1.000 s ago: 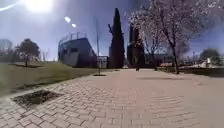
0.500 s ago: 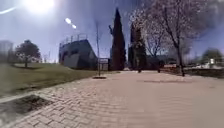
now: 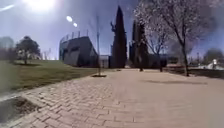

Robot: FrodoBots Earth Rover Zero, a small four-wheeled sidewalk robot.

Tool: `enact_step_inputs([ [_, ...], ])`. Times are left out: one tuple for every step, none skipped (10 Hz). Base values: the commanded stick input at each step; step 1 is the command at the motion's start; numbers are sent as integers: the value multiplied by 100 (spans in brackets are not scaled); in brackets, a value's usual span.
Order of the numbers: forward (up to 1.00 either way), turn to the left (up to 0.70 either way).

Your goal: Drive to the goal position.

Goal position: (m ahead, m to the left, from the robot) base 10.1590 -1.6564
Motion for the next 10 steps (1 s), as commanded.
enact_step_inputs([
  [96, 0],
  [96, 0],
  [96, 0],
  [96, 0],
  [96, 0],
  [96, 0],
  [96, 0],
  [96, 0],
  [96, 0],
  [96, 0],
])
